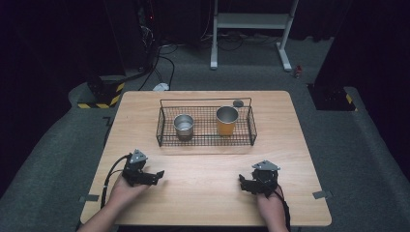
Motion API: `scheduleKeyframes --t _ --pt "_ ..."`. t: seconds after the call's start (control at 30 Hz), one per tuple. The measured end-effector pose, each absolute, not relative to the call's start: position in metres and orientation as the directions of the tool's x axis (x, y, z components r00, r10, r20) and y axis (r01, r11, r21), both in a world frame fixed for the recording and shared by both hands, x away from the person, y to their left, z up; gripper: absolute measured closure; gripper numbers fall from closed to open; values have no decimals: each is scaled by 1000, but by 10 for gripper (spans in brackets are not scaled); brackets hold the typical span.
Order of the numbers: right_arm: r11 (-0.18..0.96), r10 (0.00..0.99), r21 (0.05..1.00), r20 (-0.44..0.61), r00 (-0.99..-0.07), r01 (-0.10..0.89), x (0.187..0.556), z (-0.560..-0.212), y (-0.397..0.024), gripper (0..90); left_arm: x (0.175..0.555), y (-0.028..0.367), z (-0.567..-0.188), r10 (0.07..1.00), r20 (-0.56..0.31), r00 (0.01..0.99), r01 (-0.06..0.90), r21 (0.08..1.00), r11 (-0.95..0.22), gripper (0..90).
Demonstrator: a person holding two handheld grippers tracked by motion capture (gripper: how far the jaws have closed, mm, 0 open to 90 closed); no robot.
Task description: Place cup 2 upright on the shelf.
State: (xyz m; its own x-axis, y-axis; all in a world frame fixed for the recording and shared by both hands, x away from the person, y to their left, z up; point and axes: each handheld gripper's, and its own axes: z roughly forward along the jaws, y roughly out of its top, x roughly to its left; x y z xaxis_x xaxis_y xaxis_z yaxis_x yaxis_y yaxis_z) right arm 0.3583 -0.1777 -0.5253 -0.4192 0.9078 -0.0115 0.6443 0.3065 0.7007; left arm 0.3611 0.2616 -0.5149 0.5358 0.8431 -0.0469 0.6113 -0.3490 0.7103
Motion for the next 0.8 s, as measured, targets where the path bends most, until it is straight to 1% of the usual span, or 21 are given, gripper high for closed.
scheduleKeyframes --t 0.13,0.2,0.33,0.37,0.53,0.8 --pt "306 908 700 -11 -419 645 358 -525 -178 111 351 265 -527 855 21 519 600 703 -382 21" --pt "307 908 701 -11 -420 644 358 -525 -178 111 347 267 -530 873 26 488 605 711 -359 2" --pt "306 908 701 -10 -419 645 358 -525 -178 111 342 265 -531 903 6 431 632 712 -306 7" --pt "307 908 701 -11 -420 644 358 -525 -178 110 343 264 -531 901 17 433 629 711 -315 5" --pt "306 909 701 -14 -416 645 358 -525 -177 113 343 261 -531 908 4 418 640 708 -298 2" --pt "301 913 701 -16 -407 646 357 -525 -176 115 345 260 -531 905 3 426 636 710 -302 2"
